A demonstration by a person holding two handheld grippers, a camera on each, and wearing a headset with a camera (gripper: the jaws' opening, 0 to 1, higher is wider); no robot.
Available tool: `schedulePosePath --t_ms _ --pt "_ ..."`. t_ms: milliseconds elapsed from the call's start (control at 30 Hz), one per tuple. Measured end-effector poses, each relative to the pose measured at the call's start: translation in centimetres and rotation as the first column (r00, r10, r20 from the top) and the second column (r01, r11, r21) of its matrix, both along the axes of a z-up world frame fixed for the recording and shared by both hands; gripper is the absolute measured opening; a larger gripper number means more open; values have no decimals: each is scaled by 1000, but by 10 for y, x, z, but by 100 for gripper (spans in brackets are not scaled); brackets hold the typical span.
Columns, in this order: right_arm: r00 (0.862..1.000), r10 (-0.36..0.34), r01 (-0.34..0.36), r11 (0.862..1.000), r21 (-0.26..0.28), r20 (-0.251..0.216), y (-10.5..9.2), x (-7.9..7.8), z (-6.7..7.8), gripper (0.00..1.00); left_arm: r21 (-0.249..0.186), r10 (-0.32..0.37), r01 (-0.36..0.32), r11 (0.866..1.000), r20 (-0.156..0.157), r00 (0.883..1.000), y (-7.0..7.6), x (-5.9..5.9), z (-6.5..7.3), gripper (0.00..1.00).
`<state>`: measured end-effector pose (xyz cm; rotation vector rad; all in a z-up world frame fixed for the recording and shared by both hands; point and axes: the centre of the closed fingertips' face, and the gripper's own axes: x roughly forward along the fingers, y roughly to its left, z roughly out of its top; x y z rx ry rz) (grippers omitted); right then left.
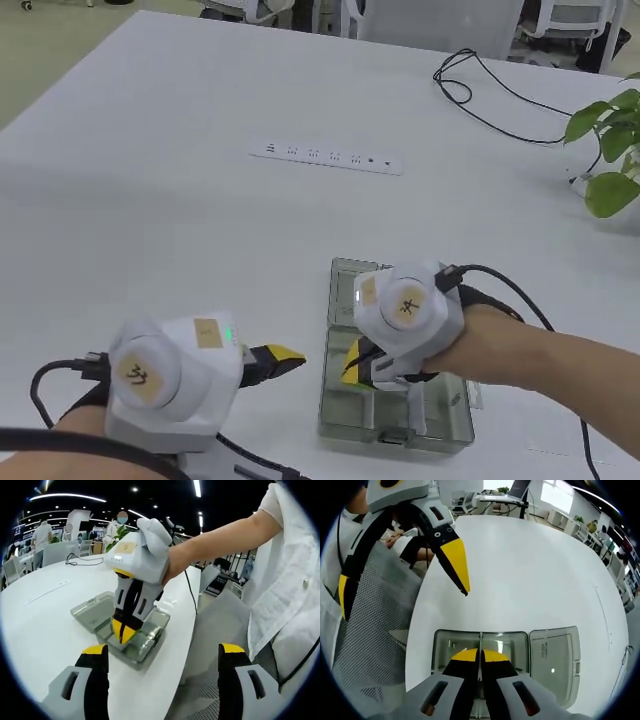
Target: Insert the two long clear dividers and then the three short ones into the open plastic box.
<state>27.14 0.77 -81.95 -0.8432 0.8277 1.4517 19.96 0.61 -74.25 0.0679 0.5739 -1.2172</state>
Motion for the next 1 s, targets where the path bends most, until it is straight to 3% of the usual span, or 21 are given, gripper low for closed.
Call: schedulePosePath --t_ms 167,367,533,700,1000 --pt "1000 -21 21 1000 20 -5 0 -1 4 10 3 2 -2 1000 1 1000 1 0 0 92" --pt "998 -65 65 995 78 -5 1 3 20 14 4 4 -4 1000 5 1000 2 1 1 92" --pt "991 -128 132 978 161 -33 1 4 41 21 4 9 -9 1000 7 1000 4 1 2 92" --pt "986 -163 166 963 212 -33 -5 4 58 26 8 10 -10 1000 7 1000 5 0 2 92" --pt "976 -217 217 934 285 -31 -35 1 90 34 8 19 -19 1000 13 1000 8 0 4 92"
